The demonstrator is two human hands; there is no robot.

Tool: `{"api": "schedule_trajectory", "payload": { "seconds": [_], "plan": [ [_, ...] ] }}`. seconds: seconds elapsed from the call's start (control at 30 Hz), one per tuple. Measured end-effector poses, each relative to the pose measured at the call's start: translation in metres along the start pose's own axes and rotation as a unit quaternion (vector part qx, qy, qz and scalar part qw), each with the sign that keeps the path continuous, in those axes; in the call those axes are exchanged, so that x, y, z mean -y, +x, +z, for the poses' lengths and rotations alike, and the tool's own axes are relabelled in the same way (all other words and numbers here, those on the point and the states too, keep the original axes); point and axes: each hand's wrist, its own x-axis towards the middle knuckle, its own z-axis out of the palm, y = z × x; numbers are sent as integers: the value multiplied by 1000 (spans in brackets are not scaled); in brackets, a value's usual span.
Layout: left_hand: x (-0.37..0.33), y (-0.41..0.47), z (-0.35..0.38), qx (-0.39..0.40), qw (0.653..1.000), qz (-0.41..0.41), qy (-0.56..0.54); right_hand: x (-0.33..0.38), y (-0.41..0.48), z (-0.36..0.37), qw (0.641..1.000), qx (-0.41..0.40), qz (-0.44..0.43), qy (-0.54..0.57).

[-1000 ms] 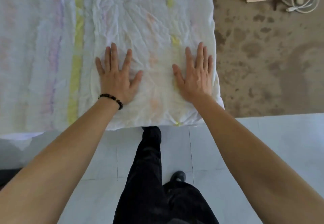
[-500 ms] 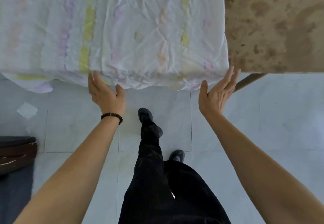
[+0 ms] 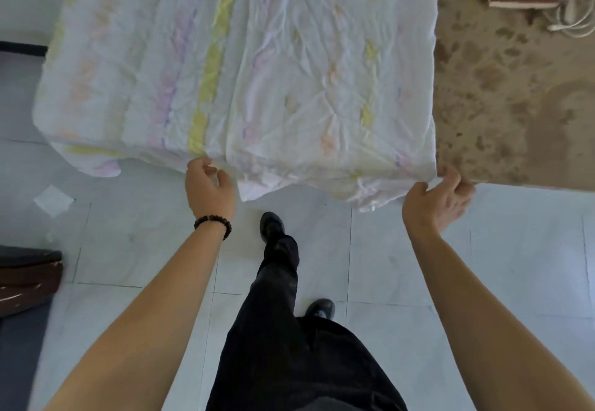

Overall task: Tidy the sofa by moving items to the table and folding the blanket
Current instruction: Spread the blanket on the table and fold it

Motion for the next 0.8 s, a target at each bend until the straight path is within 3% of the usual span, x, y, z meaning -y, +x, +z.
{"api": "schedule_trajectory", "payload": {
  "seconds": [0.1, 0.17, 0.27, 0.37, 0.5, 0.57, 0.8],
  "plan": [
    [-18, 23, -16, -77, 993, 78, 51, 43, -6, 2, 994, 8, -106, -15],
    [-28, 48, -25, -98, 981, 115, 121, 81, -6, 15, 971, 50, -231, -39],
    [-40, 98, -31, -54, 963, 129, 230, 151, 0, 52, 904, 135, -398, -81],
    [-44, 145, -28, 3, 943, 92, 321, 228, 2, 103, 842, 220, -476, -128],
    [-34, 167, -26, 19, 927, 55, 371, 298, -6, 169, 755, 251, -585, -160],
    [-34, 167, -24, 17, 927, 51, 371, 306, -9, 190, 730, 245, -613, -176],
    [-41, 165, -28, 45, 925, 25, 377, 307, -14, 193, 720, 250, -613, -207]
  ]
}}
